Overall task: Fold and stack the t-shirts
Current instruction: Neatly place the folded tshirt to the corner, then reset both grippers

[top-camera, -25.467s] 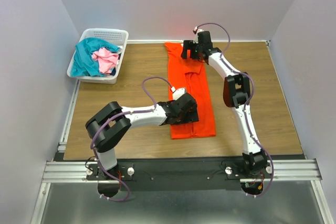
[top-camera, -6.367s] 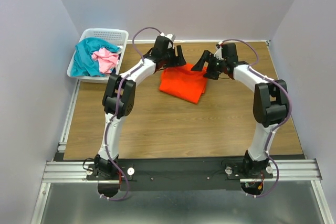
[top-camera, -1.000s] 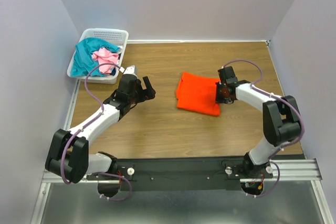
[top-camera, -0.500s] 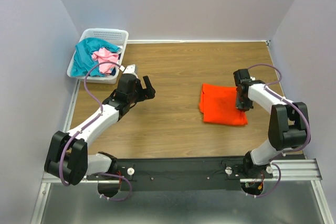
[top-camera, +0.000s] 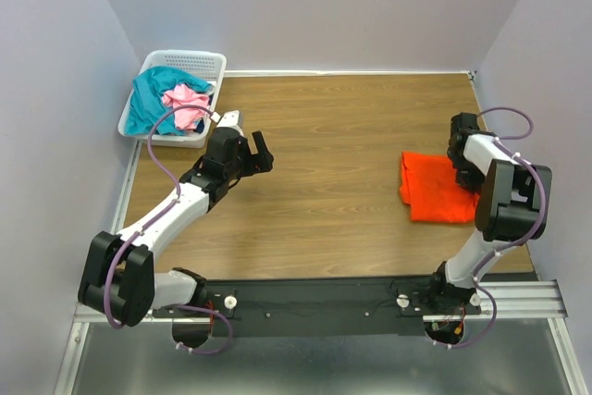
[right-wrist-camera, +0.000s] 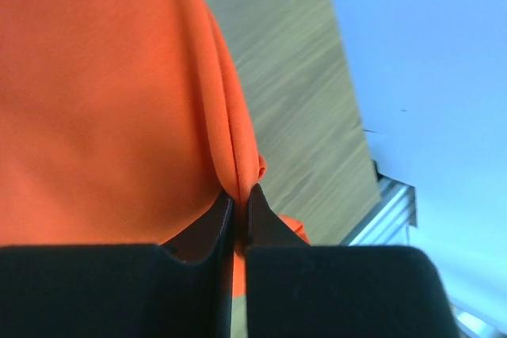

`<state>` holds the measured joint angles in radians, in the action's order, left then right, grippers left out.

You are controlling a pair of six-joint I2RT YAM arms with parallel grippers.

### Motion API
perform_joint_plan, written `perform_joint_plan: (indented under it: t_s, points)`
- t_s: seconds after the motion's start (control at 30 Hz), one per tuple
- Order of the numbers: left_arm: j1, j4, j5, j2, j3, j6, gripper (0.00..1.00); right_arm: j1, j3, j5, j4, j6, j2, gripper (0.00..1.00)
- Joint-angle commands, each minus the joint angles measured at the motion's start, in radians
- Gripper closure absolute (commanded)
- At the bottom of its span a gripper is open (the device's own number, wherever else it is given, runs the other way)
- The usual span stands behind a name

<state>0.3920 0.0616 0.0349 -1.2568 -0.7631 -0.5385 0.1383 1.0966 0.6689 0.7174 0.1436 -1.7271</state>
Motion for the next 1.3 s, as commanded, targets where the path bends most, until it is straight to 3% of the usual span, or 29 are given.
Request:
perform_joint_plan:
  t_s: [0.0, 0.3, 0.43, 0.53, 0.57, 0.63, 0.67, 0.7, 0.87, 0.97, 1.0, 1.17, 1.2, 1.27]
  points:
    - [-0.015, 0.007, 0.022, 0.011, -0.022, 0.025, 0.02, 0.089, 0.039, 0.084, -0.001, -0.061, -0.048, 0.95]
    - [-0.028, 0.0, 0.007, -0.006, -0.019, 0.034, 0.02, 0.184, 0.085, 0.163, -0.087, -0.098, -0.127, 0.89]
    - [-0.031, 0.003, 0.01, -0.006, -0.022, 0.035, 0.02, 0.195, 0.101, 0.159, -0.087, -0.065, -0.132, 0.59]
    - [-0.031, 0.012, 0.031, 0.003, -0.022, 0.028, 0.02, 0.202, 0.103, 0.164, -0.087, -0.044, -0.098, 0.5]
    - [-0.031, 0.015, 0.039, 0.005, -0.022, 0.023, 0.02, 0.204, 0.103, 0.166, -0.087, -0.038, -0.086, 0.37]
    - [-0.033, 0.03, 0.057, 0.014, -0.031, 0.014, 0.02, 0.204, 0.106, 0.158, -0.087, -0.015, -0.048, 0.28]
    - [-0.031, 0.038, 0.059, 0.02, -0.033, 0.009, 0.02, 0.204, 0.106, 0.153, -0.087, -0.006, -0.033, 0.11]
    - [-0.033, 0.04, 0.059, 0.025, -0.035, 0.006, 0.02, 0.204, 0.106, 0.149, -0.087, 0.005, -0.016, 0.02]
    - [-0.031, 0.053, 0.071, 0.079, -0.045, -0.027, 0.02, 0.204, 0.108, -0.012, -0.098, 0.077, 0.151, 0.0]
    - [-0.031, 0.069, 0.077, 0.108, -0.056, -0.047, 0.02, 0.204, 0.073, -0.196, -0.157, 0.09, 0.294, 0.0]
    - [-0.031, 0.075, 0.08, 0.115, -0.065, -0.051, 0.02, 0.204, 0.053, -0.348, -0.211, 0.085, 0.332, 0.0]
    - [-0.03, 0.121, 0.106, 0.14, -0.097, -0.078, 0.02, 0.196, -0.091, -0.806, -0.403, 0.137, 0.563, 0.0]
    - [-0.03, 0.129, 0.12, 0.143, -0.102, -0.083, 0.02, 0.166, -0.102, -0.854, -0.442, 0.143, 0.599, 0.0]
    - [-0.03, 0.132, 0.131, 0.155, -0.108, -0.092, 0.02, 0.077, -0.106, -0.79, -0.443, 0.175, 0.61, 0.0]
